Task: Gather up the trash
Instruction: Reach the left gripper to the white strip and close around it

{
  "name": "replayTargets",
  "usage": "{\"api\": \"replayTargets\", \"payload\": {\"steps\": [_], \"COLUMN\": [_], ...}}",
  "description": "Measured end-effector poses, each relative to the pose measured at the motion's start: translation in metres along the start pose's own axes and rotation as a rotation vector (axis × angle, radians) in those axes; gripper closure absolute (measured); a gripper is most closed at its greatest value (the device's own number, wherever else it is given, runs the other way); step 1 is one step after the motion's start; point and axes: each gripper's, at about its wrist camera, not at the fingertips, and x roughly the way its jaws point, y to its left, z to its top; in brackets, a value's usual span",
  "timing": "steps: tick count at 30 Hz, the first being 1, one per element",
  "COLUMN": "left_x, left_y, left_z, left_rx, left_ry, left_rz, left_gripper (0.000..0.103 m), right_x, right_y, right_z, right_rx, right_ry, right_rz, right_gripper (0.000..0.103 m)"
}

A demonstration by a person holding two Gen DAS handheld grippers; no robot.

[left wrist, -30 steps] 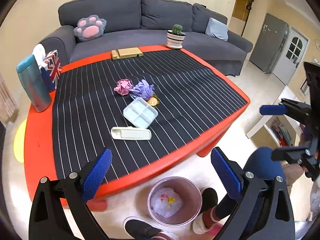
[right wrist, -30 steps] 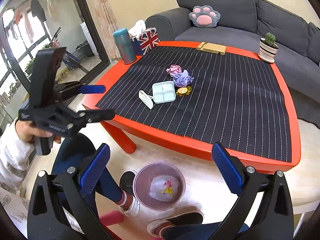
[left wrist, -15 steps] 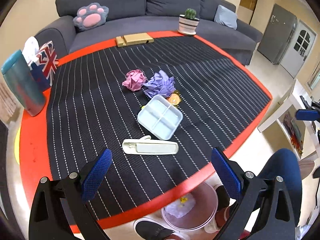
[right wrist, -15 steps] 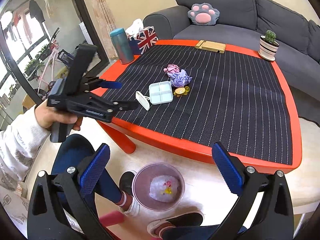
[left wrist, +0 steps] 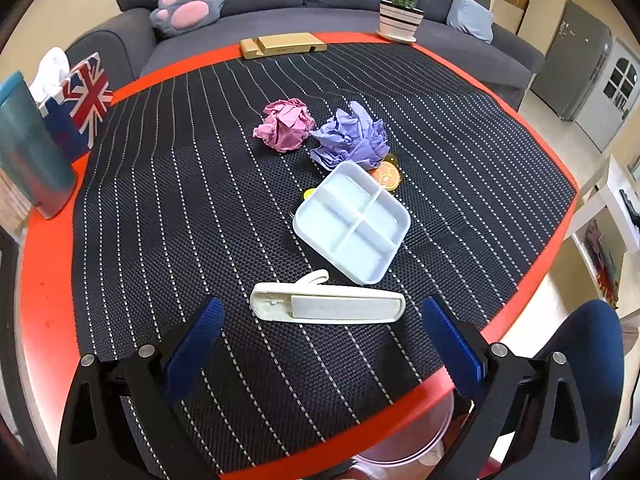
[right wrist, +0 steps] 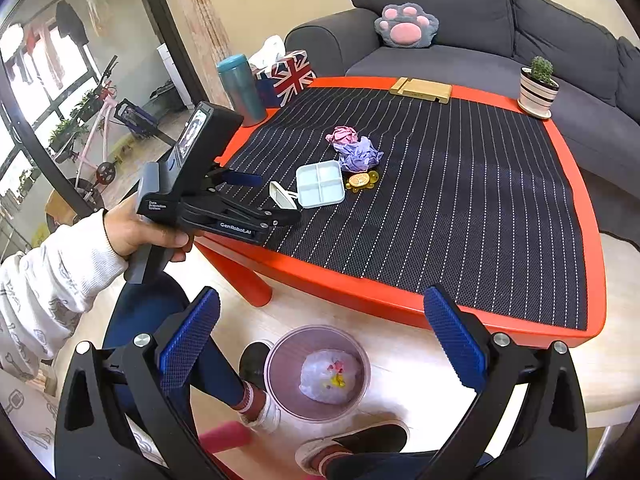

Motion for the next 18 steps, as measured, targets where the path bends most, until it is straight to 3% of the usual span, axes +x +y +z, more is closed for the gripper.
{"api": "replayTargets", "payload": {"steps": [6,9,18], "left_x": [0.003,0.004,-0.004], "left_y": [-0.001,0.000,-0.001], "left_z": [-0.001,-0.001,-0.001], "left_rx": [0.002,0.001,0.001], "left_ry": [-0.007,0.001,-0.023], "left_rz": [0.018,0.009,0.002], "left_gripper": [0.008,0.028,0.029], "right_x": [0.001,0.004,0.011], "right_y": [0.000,0.000,0.001], "right_z": [0.001,0.002,0.008], "right_rx": [0.001,0.000,-0.012], "right_ry": [0.002,0.004,0.006], "right_rz": [0.001,0.003,0.003], "right_gripper": [0.003,0.003,0.003]}}
